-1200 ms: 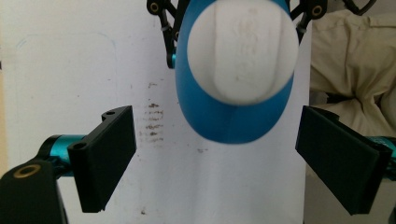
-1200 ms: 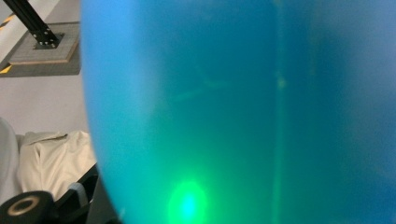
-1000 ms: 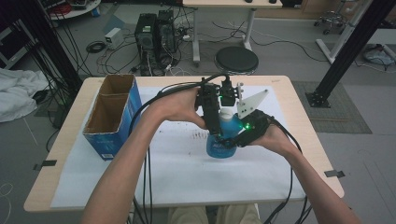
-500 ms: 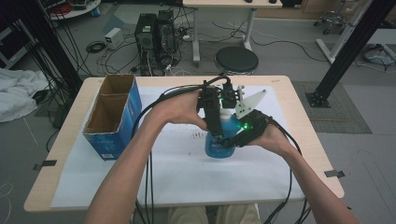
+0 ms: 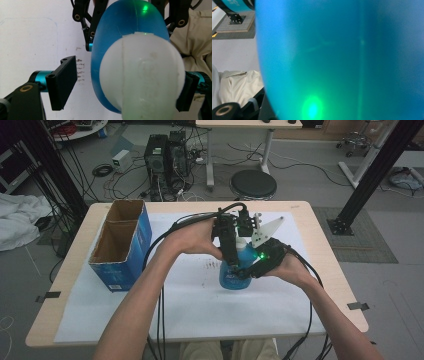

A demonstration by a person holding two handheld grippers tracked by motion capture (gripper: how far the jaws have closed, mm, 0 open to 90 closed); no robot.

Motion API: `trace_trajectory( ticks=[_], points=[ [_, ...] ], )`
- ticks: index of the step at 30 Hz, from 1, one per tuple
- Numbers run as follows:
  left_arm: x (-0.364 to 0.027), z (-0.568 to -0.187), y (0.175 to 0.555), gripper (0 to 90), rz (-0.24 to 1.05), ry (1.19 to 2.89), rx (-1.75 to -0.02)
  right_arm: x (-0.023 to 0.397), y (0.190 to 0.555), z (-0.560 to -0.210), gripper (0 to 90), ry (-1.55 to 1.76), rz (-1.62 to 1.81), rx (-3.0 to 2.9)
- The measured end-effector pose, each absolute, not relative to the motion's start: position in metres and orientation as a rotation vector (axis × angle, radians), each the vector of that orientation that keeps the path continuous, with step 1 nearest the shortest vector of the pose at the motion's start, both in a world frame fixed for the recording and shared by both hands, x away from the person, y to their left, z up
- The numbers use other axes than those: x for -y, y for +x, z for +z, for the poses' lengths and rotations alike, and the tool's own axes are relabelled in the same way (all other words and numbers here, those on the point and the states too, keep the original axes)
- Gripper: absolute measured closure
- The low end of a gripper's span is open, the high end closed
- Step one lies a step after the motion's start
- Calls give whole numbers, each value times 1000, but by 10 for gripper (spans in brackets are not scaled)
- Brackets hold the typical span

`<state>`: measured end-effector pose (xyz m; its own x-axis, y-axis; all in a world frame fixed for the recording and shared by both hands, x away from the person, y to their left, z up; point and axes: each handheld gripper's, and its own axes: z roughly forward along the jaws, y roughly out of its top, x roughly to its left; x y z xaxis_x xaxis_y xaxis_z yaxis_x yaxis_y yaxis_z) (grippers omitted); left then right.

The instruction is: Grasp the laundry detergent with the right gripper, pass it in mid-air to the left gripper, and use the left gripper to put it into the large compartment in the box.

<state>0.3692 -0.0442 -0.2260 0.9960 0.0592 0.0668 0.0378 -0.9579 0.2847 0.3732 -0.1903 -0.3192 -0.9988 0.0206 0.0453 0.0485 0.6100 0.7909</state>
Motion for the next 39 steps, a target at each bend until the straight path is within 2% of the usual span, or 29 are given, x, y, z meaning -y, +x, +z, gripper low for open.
trace_trajectory(
  ticks=[30,37,39],
  points=[
    [49,-229,369,258,86,2835,-44,189,373,-320,461,-71,-1363,2791],
    [50,-228,368,327,81,2830,-26,189,373,-320,460,-71,-1365,2789],
    [50,-228,366,376,81,2826,-11,189,373,-320,460,-77,-1370,2787]
  ],
)
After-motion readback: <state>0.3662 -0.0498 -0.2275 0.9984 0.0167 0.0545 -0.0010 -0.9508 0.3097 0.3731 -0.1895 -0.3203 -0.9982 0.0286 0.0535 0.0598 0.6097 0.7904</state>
